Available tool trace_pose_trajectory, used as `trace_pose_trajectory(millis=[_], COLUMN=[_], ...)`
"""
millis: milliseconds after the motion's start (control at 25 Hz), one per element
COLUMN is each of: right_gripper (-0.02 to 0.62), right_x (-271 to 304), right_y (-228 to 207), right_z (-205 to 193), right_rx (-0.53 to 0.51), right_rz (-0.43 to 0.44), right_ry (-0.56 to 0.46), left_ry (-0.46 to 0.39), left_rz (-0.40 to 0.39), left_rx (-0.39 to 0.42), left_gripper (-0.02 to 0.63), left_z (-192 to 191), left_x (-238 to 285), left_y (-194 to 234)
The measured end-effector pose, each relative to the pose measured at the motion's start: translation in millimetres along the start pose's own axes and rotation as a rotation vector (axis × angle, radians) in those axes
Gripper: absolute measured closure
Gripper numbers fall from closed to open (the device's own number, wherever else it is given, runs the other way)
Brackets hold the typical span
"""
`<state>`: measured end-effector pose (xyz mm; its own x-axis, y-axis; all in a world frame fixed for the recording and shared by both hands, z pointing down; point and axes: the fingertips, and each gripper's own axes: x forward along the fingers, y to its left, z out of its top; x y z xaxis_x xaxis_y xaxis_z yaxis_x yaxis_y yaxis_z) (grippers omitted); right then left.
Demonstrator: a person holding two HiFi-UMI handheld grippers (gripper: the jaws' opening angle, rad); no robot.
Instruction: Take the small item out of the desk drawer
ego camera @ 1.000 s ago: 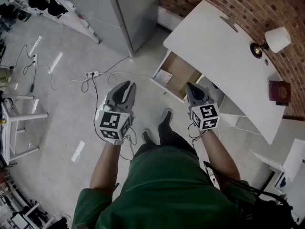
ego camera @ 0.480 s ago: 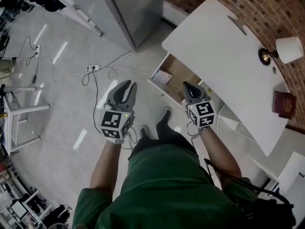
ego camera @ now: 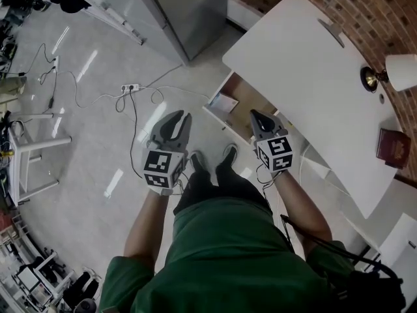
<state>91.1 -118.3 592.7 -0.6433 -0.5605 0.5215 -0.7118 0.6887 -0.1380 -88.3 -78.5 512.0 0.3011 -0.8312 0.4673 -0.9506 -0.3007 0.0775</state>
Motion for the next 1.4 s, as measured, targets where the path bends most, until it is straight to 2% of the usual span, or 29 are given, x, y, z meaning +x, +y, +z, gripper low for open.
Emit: trace_pose_trajectory(millis=[200, 520, 920, 1160, 1400], right_gripper=[0.591, 0.586, 0.554, 0.515, 0.469], right_x=[9, 41, 103, 142, 184], right_y=[-5, -13, -18, -19, -14], right_z=[-9, -39, -79, -109, -146], right_rx=[0.004, -0.047, -0.017, -0.064, -0.171], right_rz=[-0.001, -0.01, -0.027, 0.029, 0.105], right_ry=[0.023, 0.092, 0.192, 0.275, 0.39], left_ry=[0.042, 0.106, 0.201, 0.207, 0.234], left_rz=[-0.022, -0.109, -0.227, -0.278, -0.289], left_rx=[-0.013, 0.086, 0.108, 0.112, 0.094], left_gripper=[0.544, 0.543, 0.543, 0.543, 0.543], left_z=[-15, -52, -103, -118, -142], left_x=[15, 49, 94, 112, 119], left_y=[-2, 0, 15, 29, 44])
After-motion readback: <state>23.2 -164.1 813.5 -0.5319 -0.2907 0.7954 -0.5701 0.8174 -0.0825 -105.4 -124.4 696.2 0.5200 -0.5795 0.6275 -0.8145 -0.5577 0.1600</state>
